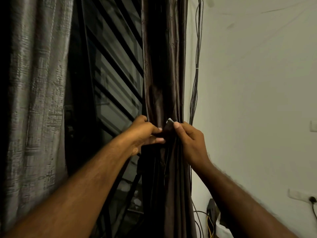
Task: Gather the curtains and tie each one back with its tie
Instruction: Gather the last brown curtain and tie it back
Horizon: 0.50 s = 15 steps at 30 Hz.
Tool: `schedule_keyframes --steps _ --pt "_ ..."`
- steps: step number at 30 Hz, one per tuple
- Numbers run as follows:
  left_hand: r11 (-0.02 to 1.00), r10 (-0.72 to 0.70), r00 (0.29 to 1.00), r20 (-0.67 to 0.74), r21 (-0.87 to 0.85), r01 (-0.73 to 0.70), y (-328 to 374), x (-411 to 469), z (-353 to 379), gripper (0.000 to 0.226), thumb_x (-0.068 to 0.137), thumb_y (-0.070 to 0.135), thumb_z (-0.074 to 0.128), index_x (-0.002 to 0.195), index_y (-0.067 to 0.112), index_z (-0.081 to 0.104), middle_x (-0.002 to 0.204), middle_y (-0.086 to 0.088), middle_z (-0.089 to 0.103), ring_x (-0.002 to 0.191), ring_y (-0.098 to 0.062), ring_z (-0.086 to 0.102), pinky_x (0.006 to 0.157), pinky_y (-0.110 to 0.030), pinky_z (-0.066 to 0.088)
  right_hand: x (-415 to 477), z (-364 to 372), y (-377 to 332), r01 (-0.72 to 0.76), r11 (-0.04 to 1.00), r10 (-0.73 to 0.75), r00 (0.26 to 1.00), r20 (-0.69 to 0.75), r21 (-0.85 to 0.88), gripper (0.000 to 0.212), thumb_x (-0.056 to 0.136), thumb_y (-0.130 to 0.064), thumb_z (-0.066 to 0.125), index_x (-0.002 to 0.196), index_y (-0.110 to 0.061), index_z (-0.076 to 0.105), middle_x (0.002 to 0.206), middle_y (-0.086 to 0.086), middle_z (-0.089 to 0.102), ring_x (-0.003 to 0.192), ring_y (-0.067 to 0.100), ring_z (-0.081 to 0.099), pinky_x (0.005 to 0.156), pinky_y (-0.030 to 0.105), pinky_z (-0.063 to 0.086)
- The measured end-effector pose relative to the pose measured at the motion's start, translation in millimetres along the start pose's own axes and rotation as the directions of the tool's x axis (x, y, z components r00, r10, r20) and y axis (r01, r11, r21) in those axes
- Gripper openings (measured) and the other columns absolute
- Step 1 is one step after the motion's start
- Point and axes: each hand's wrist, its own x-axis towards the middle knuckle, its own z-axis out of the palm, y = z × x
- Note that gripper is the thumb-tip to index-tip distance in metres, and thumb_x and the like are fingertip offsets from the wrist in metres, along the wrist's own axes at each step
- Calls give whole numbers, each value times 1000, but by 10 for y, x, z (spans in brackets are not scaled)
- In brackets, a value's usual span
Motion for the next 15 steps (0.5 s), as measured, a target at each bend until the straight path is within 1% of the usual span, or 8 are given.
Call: schedule_keyframes --steps 2,3,5,6,8,10,13,15 --pt "991 -22 996 90 132 10 -76 -38 -117 62 86 14 72 137 19 37 109 -11 65 79 -24 75 63 -27 59 -10 -11 26 -59 996 62 997 -49 60 32 104 -30 54 88 -12 76 81 14 71 78 23 66 73 45 52" --pt "961 -35 989 141 278 -6 -126 -61 -184 60 82 21 77 130 18 41 101 -8 67 77 -18 74 62 -26 57 -17 -23 32 -79 993 86 994 -70 89 34 105 -30 54 88 -10 76 80 16 70 76 23 64 71 44 52" --pt "826 -101 967 234 561 -49 -237 -112 -273 51 76 26 82 118 18 54 94 -6 71 68 -12 68 57 -23 51 -20 -48 42 -108 986 121 987 -104 126 36 104 -31 54 85 -9 75 75 16 67 73 18 60 69 39 50" --pt "759 -123 962 244 647 -67 -292 -127 -294 42 76 23 82 111 18 60 89 -4 72 64 -11 65 55 -22 48 -19 -50 45 -119 985 133 985 -111 125 37 104 -33 54 84 -9 75 74 15 65 72 17 60 70 37 49" --pt "671 -72 978 196 735 -98 -364 -108 -321 17 79 14 77 95 15 70 74 0 68 55 -6 58 49 -19 43 -18 -59 40 -130 986 141 984 -112 106 37 104 -35 55 86 -11 76 75 15 67 73 18 62 72 35 51" --pt "585 19 991 134 802 -119 -380 -67 -372 5 80 11 74 81 16 73 64 2 63 50 -5 54 46 -18 41 -20 -74 28 -122 989 131 986 -104 88 31 103 -34 56 90 -18 79 79 7 73 81 19 70 78 33 56" --pt "461 109 989 97 877 -137 -363 -15 -494 5 78 15 77 79 19 74 71 4 69 61 -6 63 58 -23 53 -31 -114 -2 -102 992 110 988 -108 78 26 102 -32 58 93 -22 81 84 0 77 87 17 73 83 31 59" --pt "389 247 967 58 908 -154 -372 -1 -536 7 79 21 78 77 20 72 83 2 69 69 -4 62 61 -19 52 -34 -142 -10 -104 992 112 985 -129 72 28 102 -32 58 89 -23 80 81 3 75 84 21 72 79 32 59"
